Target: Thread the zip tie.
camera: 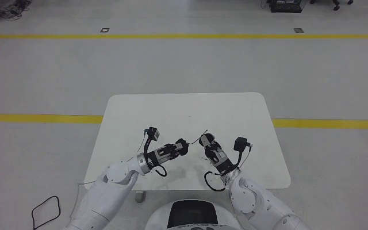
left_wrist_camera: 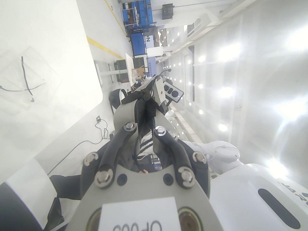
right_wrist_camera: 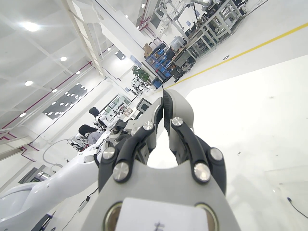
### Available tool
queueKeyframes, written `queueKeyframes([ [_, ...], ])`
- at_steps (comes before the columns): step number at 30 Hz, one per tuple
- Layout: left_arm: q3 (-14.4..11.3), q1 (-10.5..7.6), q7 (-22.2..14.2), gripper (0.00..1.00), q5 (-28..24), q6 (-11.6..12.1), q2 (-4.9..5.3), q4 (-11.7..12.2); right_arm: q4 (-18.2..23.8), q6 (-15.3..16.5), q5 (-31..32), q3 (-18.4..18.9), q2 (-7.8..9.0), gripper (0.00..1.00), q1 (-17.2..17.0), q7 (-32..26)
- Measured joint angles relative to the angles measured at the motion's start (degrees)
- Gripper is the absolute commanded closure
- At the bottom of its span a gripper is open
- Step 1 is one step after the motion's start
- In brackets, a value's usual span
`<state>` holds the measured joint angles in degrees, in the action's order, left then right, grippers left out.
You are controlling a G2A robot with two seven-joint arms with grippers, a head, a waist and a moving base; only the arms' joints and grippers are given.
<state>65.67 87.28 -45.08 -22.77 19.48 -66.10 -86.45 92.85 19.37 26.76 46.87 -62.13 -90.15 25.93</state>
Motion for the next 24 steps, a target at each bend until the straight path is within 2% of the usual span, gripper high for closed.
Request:
queueKeyframes([
  [15,0.00,0.00,0.00,1.00,0.00,0.00,0.00,0.00,2.06,-1.84,0.27,1.34,-1.28,1.00,-1.35,-2.75],
  [24,0.00,0.00,0.00,1.00,0.00,0.00,0.00,0.00,2.32,-1.98,0.39,1.53,-1.40,1.00,-1.64,-3.20],
])
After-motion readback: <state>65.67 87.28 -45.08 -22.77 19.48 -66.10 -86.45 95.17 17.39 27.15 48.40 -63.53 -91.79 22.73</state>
